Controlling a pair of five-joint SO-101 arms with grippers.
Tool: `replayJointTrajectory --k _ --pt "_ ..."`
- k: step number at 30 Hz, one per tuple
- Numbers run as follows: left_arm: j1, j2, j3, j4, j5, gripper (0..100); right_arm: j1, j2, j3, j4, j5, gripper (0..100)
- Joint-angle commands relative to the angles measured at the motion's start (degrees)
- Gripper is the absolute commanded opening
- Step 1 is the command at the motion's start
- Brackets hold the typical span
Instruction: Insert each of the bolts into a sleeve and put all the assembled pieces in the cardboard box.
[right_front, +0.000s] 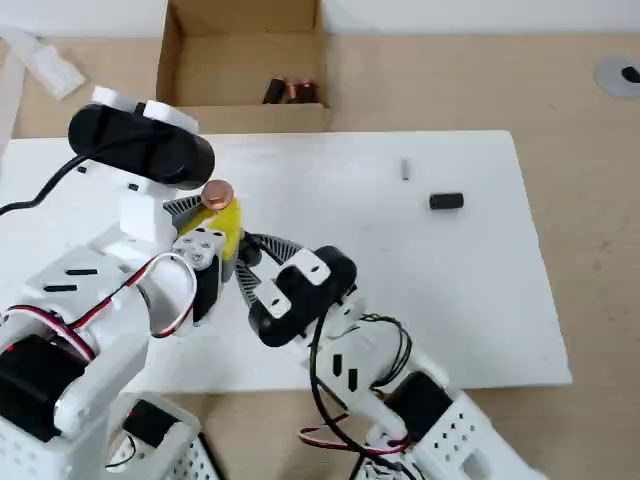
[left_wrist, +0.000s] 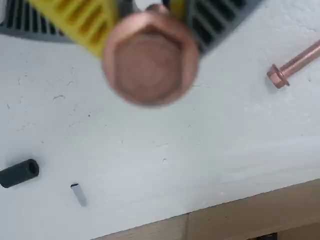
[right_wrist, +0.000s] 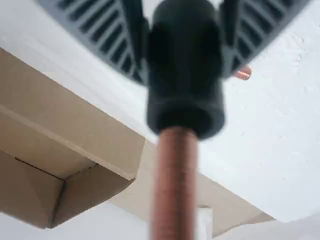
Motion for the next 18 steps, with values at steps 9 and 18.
replayJointTrajectory --k 9,18 --pt "1.49 0.57 -6.15 3.69 0.35 1 0.75 -0.92 -0.31 -2.37 -0.44 1.0" --pt "2.55 0.66 -6.33 3.87 2.37 1 0.75 -0.92 -0.31 -2.46 -0.44 1.0"
